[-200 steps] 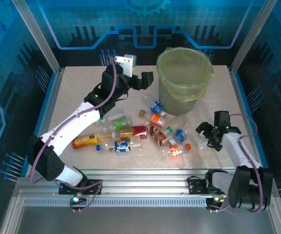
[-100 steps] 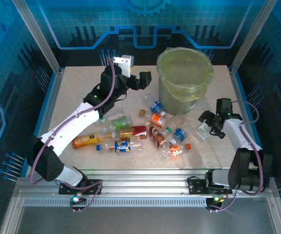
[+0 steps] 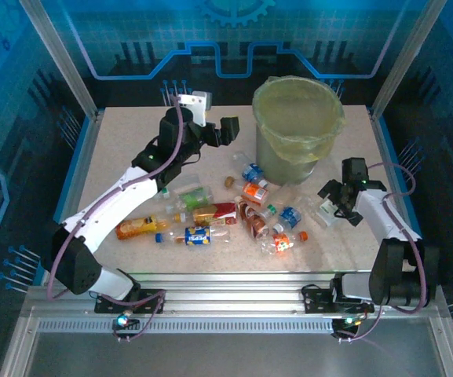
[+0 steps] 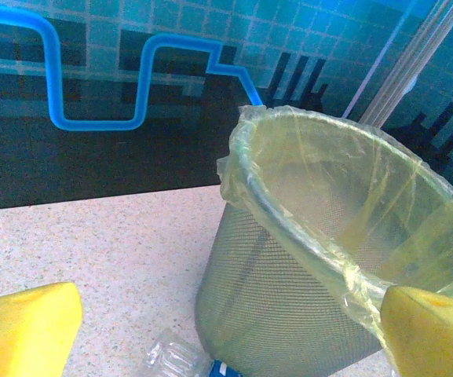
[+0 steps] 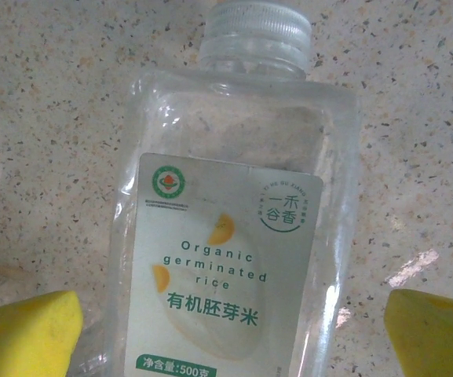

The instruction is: Put the plastic bottles in the bin

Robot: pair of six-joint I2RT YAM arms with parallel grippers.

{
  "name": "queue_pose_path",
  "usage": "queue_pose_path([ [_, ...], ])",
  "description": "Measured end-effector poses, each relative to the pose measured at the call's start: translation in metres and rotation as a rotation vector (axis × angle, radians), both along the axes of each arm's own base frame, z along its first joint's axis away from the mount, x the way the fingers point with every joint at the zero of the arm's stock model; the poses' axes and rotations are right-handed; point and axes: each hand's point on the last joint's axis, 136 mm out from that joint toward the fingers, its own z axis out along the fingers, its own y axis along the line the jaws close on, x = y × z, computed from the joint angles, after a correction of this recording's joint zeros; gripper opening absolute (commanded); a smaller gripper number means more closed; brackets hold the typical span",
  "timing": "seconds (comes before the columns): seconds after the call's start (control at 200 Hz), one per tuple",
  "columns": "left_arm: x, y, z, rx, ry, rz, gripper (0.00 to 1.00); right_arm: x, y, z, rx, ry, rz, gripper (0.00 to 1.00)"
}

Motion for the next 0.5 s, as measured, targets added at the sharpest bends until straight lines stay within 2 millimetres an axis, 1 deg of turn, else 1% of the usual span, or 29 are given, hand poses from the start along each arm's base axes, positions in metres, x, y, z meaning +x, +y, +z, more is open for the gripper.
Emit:
queue_pose_path([
  [0.115,-0.001,0.004,0.001,-0.003,-0.005,0.006,0.99,0.001,0.0,-0.007,-0.001,0.017,-0.012,1.0],
  [0.205,-0.002,0.005,0.003,-0.005,-0.01,0.008,0.99,0.002,0.001,-0.017,0.003,0.045,-0.016,1.0],
  [0.27,-0.002,0.006,0.004,-0.006,-0.011,0.009,0.99,0.008,0.002,-0.022,0.005,0.042,-0.012,1.0],
  [0.5,-0.002,0.011,0.002,-0.004,-0.008,0.019,0.99,0.008,0.002,-0.046,0.009,0.102,-0.013,1.0],
])
